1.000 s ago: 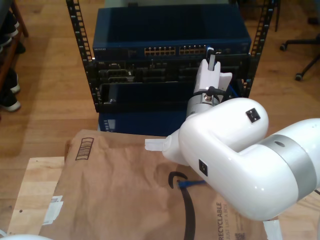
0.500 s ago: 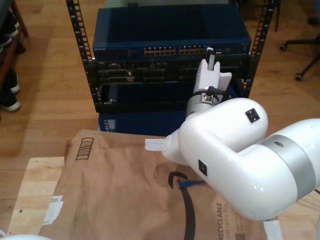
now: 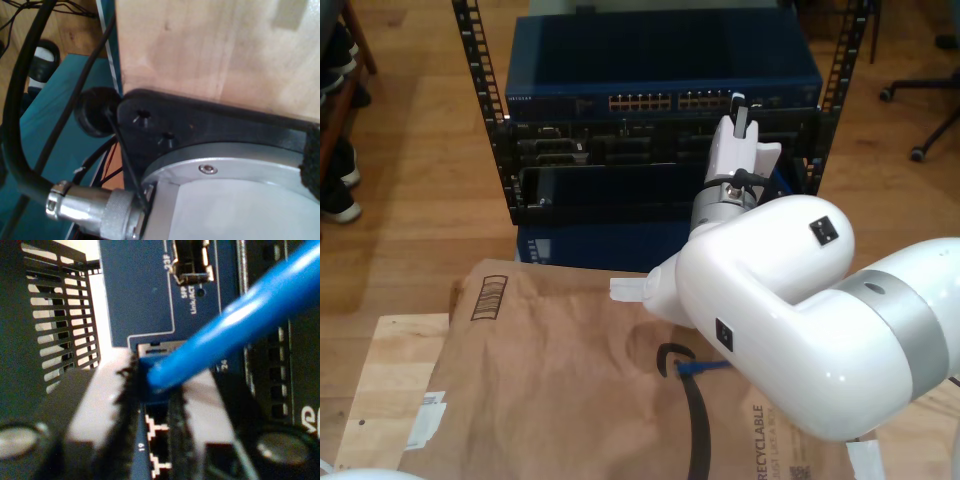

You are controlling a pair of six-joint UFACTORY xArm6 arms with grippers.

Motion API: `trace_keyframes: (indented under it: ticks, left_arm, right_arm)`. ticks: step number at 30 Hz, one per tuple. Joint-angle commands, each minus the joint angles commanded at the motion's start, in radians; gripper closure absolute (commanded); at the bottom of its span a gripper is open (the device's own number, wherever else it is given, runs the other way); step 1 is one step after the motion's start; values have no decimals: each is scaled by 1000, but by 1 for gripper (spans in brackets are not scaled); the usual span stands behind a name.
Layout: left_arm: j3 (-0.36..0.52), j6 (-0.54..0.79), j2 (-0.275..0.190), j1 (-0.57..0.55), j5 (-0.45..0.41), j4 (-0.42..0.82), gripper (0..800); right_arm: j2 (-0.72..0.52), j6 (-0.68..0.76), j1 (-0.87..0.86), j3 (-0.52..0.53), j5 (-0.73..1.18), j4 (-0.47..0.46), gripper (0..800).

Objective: Grab the cable and plug it in

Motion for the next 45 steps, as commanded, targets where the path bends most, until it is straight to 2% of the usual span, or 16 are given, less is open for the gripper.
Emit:
trace_keyframes:
  ticks: [4, 8, 16, 21, 23, 24, 30, 35, 38, 42, 45]
  left_arm:
    - [0, 0, 0, 0, 0, 0, 1]
    - [0, 0, 0, 0, 0, 0, 1]
    - [0, 0, 0, 0, 0, 0, 1]
    - [0, 0, 0, 0, 0, 0, 1]
    - [0, 0, 0, 0, 0, 0, 1]
    - [0, 0, 0, 0, 0, 0, 1]
    - [0, 0, 0, 0, 0, 0, 1]
    - [0, 0, 0, 0, 0, 0, 1]
    - [0, 0, 0, 0, 0, 0, 1]
    - [0, 0, 0, 0, 0, 0, 1]
    - [0, 0, 0, 0, 0, 0, 1]
  right_arm:
    - [-9, 0, 3, 8, -3, 2, 516]
    - [-72, 0, 5, 91, -3, 2, 509]
    - [-272, 2, 32, 376, 11, -26, 434]
    - [-382, 0, 31, 532, 123, -75, 362]
    - [-410, -9, 18, 552, 196, -104, 285]
    - [-414, -21, 9, 557, 232, -124, 273]
    - [-500, -120, -109, 594, 359, -149, 224]
    - [-614, -169, -216, 681, 470, -252, 205]
    - [-689, -199, -293, 718, 598, -325, 180]
    - [-761, -387, -399, 727, 786, -331, 95]
    - [-807, -499, -497, 730, 959, -331, 70]
